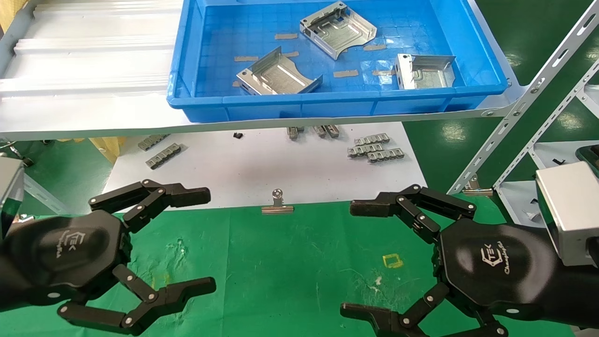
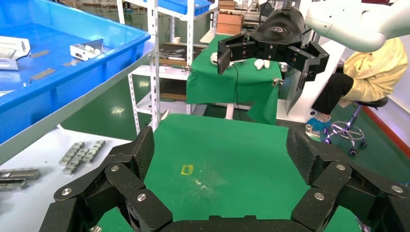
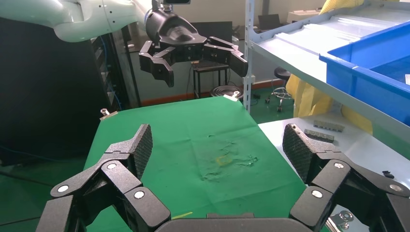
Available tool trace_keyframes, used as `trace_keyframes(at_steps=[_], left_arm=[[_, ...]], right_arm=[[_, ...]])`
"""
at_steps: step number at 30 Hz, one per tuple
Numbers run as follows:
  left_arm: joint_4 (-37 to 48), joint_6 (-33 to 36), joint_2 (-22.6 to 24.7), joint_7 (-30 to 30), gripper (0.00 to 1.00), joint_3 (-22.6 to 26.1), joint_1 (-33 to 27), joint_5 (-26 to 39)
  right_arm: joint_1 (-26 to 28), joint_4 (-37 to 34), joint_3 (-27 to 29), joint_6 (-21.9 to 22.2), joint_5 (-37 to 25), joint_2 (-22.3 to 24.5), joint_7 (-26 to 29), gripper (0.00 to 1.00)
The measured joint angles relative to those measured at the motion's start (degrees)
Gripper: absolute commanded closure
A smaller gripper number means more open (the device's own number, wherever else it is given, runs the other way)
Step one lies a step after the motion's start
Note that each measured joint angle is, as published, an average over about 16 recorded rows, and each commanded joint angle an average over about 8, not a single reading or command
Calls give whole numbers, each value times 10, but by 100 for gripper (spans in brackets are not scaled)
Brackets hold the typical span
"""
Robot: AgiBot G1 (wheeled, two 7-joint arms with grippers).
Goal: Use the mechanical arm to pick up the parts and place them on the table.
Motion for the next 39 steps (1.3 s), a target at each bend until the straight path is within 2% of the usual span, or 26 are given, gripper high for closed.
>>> trace_keyframes(at_steps=[15, 16, 23, 24, 39], left_arm=[[0, 0, 0, 0, 0, 0, 0, 0], [0, 0, 0, 0, 7, 0, 0, 0], [0, 0, 0, 0, 94, 0, 0, 0], [0, 0, 0, 0, 100, 0, 0, 0], [0, 0, 0, 0, 100, 0, 0, 0]], right_arm=[[0, 0, 0, 0, 0, 0, 0, 0], [0, 0, 0, 0, 0, 0, 0, 0], [0, 0, 0, 0, 0, 0, 0, 0], [0, 0, 0, 0, 0, 0, 0, 0], [0, 0, 0, 0, 0, 0, 0, 0]])
